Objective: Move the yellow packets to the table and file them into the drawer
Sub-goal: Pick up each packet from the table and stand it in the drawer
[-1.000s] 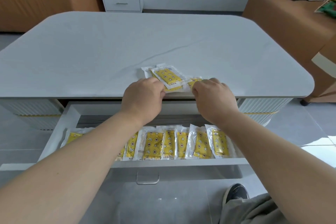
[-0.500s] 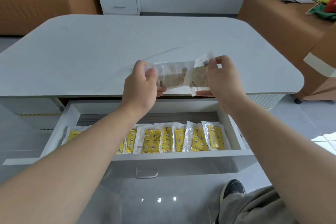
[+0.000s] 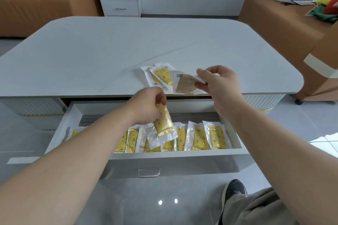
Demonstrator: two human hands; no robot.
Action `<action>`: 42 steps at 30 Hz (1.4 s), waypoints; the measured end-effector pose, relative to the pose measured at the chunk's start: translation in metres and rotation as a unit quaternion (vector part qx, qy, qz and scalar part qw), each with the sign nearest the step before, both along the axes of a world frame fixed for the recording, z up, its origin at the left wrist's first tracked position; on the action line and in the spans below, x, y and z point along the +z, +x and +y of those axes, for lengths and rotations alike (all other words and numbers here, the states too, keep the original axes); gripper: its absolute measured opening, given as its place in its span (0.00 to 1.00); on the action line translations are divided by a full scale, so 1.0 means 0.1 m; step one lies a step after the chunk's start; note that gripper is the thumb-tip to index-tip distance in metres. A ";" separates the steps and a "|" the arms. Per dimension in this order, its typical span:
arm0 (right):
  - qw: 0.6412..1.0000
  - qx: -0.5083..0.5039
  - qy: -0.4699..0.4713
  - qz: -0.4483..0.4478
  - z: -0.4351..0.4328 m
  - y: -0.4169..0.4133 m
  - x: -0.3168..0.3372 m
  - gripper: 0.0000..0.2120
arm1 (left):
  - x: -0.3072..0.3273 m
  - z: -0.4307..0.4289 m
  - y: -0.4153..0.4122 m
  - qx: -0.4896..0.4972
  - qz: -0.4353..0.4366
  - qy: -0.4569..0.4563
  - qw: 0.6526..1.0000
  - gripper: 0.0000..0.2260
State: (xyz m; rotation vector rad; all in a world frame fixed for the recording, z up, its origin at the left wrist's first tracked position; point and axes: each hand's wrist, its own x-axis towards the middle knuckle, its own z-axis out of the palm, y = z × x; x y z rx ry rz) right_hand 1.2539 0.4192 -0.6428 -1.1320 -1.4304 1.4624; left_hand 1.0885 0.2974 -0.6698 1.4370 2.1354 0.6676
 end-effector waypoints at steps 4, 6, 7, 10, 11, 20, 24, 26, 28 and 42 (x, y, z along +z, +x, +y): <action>1.000 0.002 -0.009 0.007 0.01 -0.03 -0.02 0.10 | -0.32 0.13 0.06 -0.071 0.032 -0.067 0.995 0.16; 1.000 0.001 -0.019 0.024 0.03 -0.03 0.00 0.14 | -0.43 0.21 0.10 -0.092 0.024 -0.063 0.993 0.17; 0.999 0.003 -0.022 0.027 0.04 -0.02 0.00 0.14 | -0.48 0.25 0.11 -0.099 0.016 -0.059 0.993 0.16; 0.999 0.020 -0.021 0.026 0.06 0.04 0.00 0.11 | -0.59 0.34 0.11 -0.113 0.022 -0.060 0.992 0.17; 0.999 0.031 -0.023 0.029 0.08 0.07 -0.01 0.10 | -0.63 0.37 0.11 -0.119 0.030 -0.065 0.990 0.17; 0.996 0.076 -0.029 -0.020 0.21 0.34 -0.10 0.16 | -0.93 0.47 0.11 -0.144 0.091 -0.127 0.977 0.19; 0.995 0.077 -0.039 -0.046 0.26 0.44 -0.12 0.18 | -0.89 0.47 0.11 -0.161 0.198 -0.143 0.956 0.21; 0.994 0.067 -0.056 -0.058 0.30 0.47 -0.15 0.19 | -0.85 0.47 0.13 -0.172 0.192 -0.165 0.952 0.22; 0.992 0.061 -0.096 -0.054 0.33 0.50 -0.18 0.20 | -0.78 0.48 0.16 -0.171 0.186 -0.181 0.950 0.23; 0.902 0.127 -0.282 -0.303 0.38 0.25 -1.02 0.15 | -0.20 0.34 -0.01 -0.010 0.208 -0.094 0.974 0.06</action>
